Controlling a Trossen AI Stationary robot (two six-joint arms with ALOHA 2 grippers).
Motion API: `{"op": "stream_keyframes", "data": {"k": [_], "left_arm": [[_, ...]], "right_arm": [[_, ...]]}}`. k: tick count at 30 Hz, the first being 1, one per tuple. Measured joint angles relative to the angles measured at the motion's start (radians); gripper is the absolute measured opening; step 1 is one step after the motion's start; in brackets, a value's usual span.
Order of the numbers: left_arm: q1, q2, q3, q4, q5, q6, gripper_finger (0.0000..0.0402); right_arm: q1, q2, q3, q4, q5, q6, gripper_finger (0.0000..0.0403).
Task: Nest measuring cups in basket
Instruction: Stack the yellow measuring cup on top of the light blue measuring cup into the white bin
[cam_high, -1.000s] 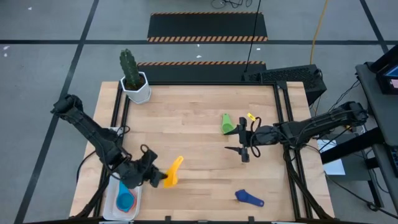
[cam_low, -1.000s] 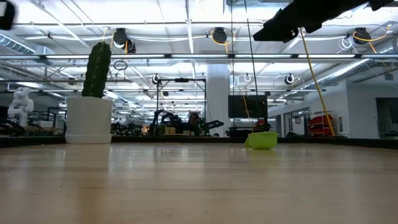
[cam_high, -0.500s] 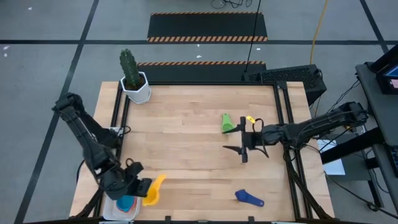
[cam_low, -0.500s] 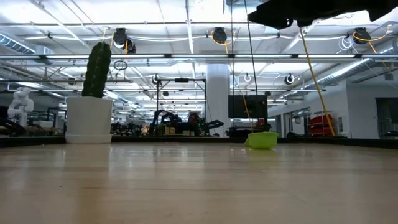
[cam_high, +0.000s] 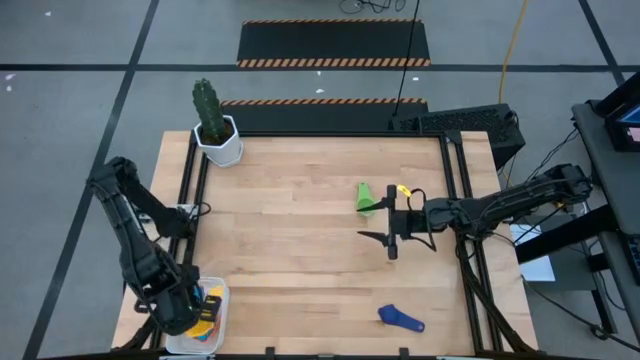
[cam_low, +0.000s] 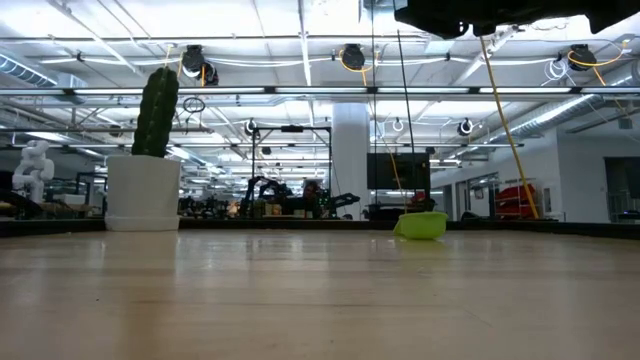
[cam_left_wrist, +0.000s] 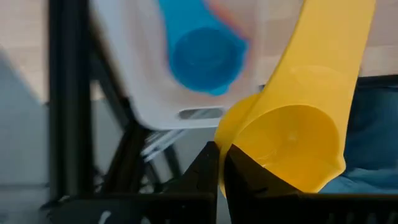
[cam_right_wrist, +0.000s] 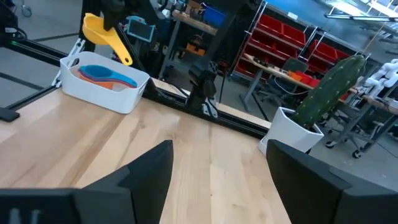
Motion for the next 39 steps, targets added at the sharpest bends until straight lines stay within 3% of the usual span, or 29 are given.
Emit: {"op": "stream_keyframes", "data": {"k": [15, 23, 39], "left_arm": [[-0.036, 0.181, 0.000, -0.134, 0.029, -0.020, 0.0014], [-0.083, 0.250, 0.000, -0.103, 0.031, -0.027, 0.0017], [-0.104, 0.284, -0.001, -0.097, 0.017, -0.018, 0.0036]], "right_arm": [[0.001, 0.000, 0.000, 0.000, 0.000, 0.035, 0.0253], [0.001, 0.000, 0.000, 0.015, 0.000, 0.043, 0.0253], [0.001, 0.000, 0.000, 0.005, 0.000, 0.120, 0.0253]]}}
